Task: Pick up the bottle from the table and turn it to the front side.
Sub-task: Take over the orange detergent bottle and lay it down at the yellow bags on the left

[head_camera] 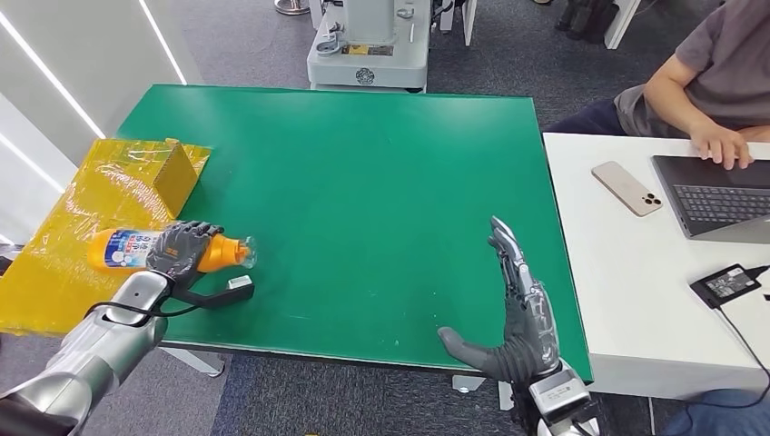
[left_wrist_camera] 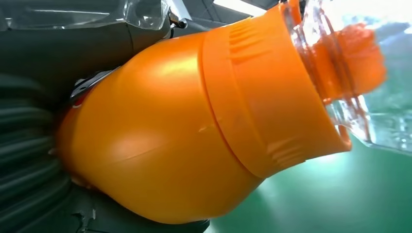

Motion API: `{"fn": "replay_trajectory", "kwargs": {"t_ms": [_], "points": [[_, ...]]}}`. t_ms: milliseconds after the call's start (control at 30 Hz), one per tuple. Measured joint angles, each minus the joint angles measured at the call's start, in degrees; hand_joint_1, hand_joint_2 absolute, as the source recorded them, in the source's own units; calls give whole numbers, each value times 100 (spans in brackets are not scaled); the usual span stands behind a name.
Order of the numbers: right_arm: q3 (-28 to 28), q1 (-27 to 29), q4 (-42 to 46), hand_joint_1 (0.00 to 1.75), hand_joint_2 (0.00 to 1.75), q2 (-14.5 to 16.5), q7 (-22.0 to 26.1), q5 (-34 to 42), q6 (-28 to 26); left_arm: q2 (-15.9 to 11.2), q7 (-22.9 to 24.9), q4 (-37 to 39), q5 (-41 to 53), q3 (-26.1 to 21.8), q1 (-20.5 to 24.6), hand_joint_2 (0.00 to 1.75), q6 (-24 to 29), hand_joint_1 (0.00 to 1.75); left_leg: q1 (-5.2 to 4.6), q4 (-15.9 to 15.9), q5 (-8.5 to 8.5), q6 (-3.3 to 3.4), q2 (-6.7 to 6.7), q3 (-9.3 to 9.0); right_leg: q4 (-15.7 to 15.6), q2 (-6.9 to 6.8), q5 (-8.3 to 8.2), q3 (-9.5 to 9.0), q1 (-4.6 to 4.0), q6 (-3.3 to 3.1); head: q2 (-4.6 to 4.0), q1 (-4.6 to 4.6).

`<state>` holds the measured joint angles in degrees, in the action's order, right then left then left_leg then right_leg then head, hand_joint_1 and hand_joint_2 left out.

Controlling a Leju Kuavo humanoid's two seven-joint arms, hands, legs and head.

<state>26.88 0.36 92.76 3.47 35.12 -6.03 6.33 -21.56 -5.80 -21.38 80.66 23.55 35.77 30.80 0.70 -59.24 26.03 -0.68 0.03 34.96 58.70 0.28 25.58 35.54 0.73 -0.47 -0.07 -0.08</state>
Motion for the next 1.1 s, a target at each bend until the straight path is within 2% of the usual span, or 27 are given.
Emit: {"fn": "replay_trajectory", "kwargs": {"t_ms": [233, 300, 333, 367, 433, 467, 500, 933, 1100], "points": [[-3, -72, -41, 0, 175, 25, 6, 4, 10, -48, -56, 82, 165, -125, -3, 175, 98, 175, 0, 0, 0, 0, 0, 0, 0, -1, 0, 0, 0, 0, 0, 0], [-4, -101, -60, 0, 175, 33, 9, 8, 15, -49, -76, 96, 187, -176, -4, 175, 120, 167, 0, 0, 0, 0, -1, 0, 0, -1, 0, 0, 0, 0, 0, 1], [-4, -116, -68, 0, 175, 36, 11, 9, 19, -49, -78, 102, 188, -196, -7, 175, 132, 153, 0, 0, 0, 0, -1, 1, 0, -1, 0, 0, 0, 0, 0, 1], [-4, -133, -80, 0, 175, 38, 13, 11, 26, -49, -75, 107, 185, -219, -14, 175, 145, 122, 0, 0, 0, 0, 0, 1, 0, -1, 0, 0, 0, 0, 0, 1], [-4, -176, -113, 0, 175, 45, 23, 15, 56, -47, -38, 115, 176, -287, -44, 175, 169, 42, 0, 0, 0, 0, 0, 1, 0, 0, 0, 0, 0, 0, 0, 1], [-4, -199, -131, 0, 175, 48, 32, 17, 76, -46, -9, 119, 174, -321, -66, 175, 179, 13, 0, 0, 0, 0, 0, 1, 0, 0, 0, 0, 0, 0, 0, 1], [-4, -219, -147, 0, 175, 49, 42, 20, 95, -46, 20, 123, 173, -349, -93, 175, 190, 0, 0, 0, 0, 0, 0, 1, 0, 0, 0, 0, 0, 0, 0, 0], [-7, -411, -355, 0, 175, 62, 100, 72, 192, -46, 119, 159, 157, -603, -291, 175, 204, 0, 0, 1, 0, 0, -1, 0, 1, -3, 0, -1, 0, -1, 0, 1], [-7, -438, -402, 0, 175, 62, 105, 83, 208, -42, 116, 160, 65, -727, -367, 175, 360, 0, 0, 1, 0, 0, 0, -2, 2, -1, 0, -1, 0, -2, 0, 1]]}}
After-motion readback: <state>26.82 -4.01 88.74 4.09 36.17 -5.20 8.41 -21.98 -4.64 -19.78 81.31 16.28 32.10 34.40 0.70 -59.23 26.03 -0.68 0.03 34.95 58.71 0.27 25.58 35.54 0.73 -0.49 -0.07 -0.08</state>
